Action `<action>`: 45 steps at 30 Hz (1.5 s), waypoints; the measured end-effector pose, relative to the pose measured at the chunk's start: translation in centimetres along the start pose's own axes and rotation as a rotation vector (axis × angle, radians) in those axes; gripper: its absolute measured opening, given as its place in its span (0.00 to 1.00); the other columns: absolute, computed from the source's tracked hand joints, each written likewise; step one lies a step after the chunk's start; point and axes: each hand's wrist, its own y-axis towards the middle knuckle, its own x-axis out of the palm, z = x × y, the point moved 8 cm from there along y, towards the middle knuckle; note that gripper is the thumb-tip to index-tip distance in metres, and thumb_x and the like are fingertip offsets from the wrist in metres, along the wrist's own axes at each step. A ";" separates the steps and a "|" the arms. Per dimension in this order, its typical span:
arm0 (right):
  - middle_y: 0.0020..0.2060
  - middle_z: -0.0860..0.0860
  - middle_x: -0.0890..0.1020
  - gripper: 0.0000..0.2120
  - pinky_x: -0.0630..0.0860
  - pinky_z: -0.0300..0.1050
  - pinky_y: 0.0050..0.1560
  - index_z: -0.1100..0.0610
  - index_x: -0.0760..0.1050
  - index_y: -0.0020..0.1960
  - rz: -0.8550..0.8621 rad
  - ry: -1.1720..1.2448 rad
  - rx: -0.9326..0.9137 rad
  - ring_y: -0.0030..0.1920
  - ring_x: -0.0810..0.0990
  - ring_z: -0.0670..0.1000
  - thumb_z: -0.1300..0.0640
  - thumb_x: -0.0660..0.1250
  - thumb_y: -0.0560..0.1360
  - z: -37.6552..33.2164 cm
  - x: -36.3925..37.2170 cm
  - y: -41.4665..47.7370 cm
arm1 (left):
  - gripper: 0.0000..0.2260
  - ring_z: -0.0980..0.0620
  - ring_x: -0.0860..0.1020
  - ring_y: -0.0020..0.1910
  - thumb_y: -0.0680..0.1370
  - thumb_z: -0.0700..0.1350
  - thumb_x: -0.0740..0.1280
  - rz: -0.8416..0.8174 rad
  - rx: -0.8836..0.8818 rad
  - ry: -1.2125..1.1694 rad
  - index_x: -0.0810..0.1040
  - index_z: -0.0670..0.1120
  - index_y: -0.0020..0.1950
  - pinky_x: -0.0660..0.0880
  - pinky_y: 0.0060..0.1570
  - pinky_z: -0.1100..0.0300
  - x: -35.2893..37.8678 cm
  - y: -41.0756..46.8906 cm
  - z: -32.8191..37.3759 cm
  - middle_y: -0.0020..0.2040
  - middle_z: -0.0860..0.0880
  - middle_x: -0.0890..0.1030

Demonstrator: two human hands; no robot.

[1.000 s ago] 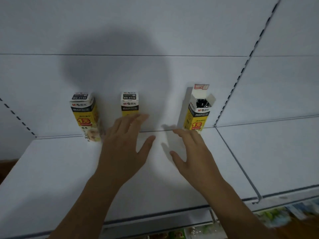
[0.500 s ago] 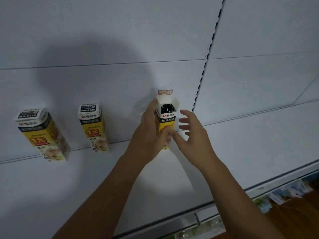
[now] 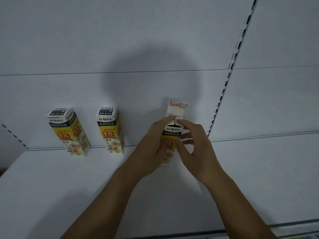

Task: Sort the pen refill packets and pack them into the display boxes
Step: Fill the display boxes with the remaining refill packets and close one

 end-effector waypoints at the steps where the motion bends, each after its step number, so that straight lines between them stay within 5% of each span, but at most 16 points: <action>1: 0.61 0.48 0.75 0.25 0.78 0.34 0.57 0.48 0.70 0.74 -0.017 -0.010 -0.016 0.57 0.80 0.43 0.63 0.70 0.81 -0.2 0.3 0.1 | 0.26 0.52 0.71 0.75 0.85 0.35 0.61 -0.007 -0.003 -0.003 0.63 0.52 0.81 0.73 0.72 0.48 -0.3 -0.3 0.0 0.76 0.53 0.70; 10: 0.62 0.44 0.77 0.19 0.75 0.30 0.54 0.41 0.67 0.70 -0.095 0.040 -0.005 0.59 0.78 0.41 0.55 0.67 0.83 -2.3 2.3 0.5 | 0.22 0.56 0.73 0.73 0.85 0.38 0.64 -0.019 -0.036 0.012 0.66 0.54 0.77 0.76 0.69 0.55 -2.8 -1.7 -1.3 0.74 0.53 0.72; 17: 0.58 0.41 0.80 0.12 0.78 0.36 0.54 0.42 0.71 0.68 0.117 0.126 0.131 0.54 0.82 0.42 0.52 0.63 0.85 -3.7 -0.2 6.3 | 0.22 0.60 0.76 0.68 0.84 0.38 0.65 -0.041 -0.008 0.006 0.68 0.55 0.76 0.73 0.68 0.65 -3.0 -1.4 -1.6 0.69 0.53 0.76; 23: 0.53 0.42 0.85 0.09 0.80 0.46 0.57 0.49 0.82 0.60 0.037 0.031 0.074 0.56 0.83 0.44 0.56 0.65 0.85 -5.0 0.6 6.6 | 0.22 0.58 0.77 0.67 0.84 0.40 0.66 -0.075 -0.002 -0.044 0.68 0.57 0.75 0.76 0.68 0.57 -3.1 -1.2 -2.2 0.68 0.53 0.76; 29: 0.59 0.45 0.85 0.12 0.80 0.55 0.62 0.54 0.83 0.62 0.012 0.032 0.006 0.63 0.82 0.50 0.63 0.69 0.81 -4.4 0.9 2.8 | 0.22 0.51 0.78 0.65 0.85 0.41 0.65 -0.068 0.012 -0.068 0.66 0.60 0.75 0.77 0.67 0.47 -2.9 -1.2 -2.7 0.65 0.53 0.77; 38: 0.59 0.46 0.85 0.13 0.81 0.46 0.61 0.51 0.84 0.60 0.070 0.080 0.010 0.63 0.82 0.49 0.65 0.71 0.80 -4.2 1.4 2.5 | 0.22 0.56 0.77 0.67 0.85 0.44 0.65 -0.044 0.027 -0.043 0.64 0.61 0.75 0.76 0.68 0.54 -2.9 -1.2 -3.0 0.66 0.55 0.76; 45: 0.57 0.45 0.86 0.13 0.82 0.45 0.59 0.48 0.84 0.57 0.105 0.119 0.026 0.61 0.83 0.48 0.64 0.71 0.79 -4.3 1.2 2.8 | 0.22 0.53 0.77 0.67 0.85 0.44 0.65 -0.044 -0.001 -0.048 0.65 0.57 0.76 0.78 0.67 0.48 -2.7 -1.1 -3.3 0.67 0.54 0.76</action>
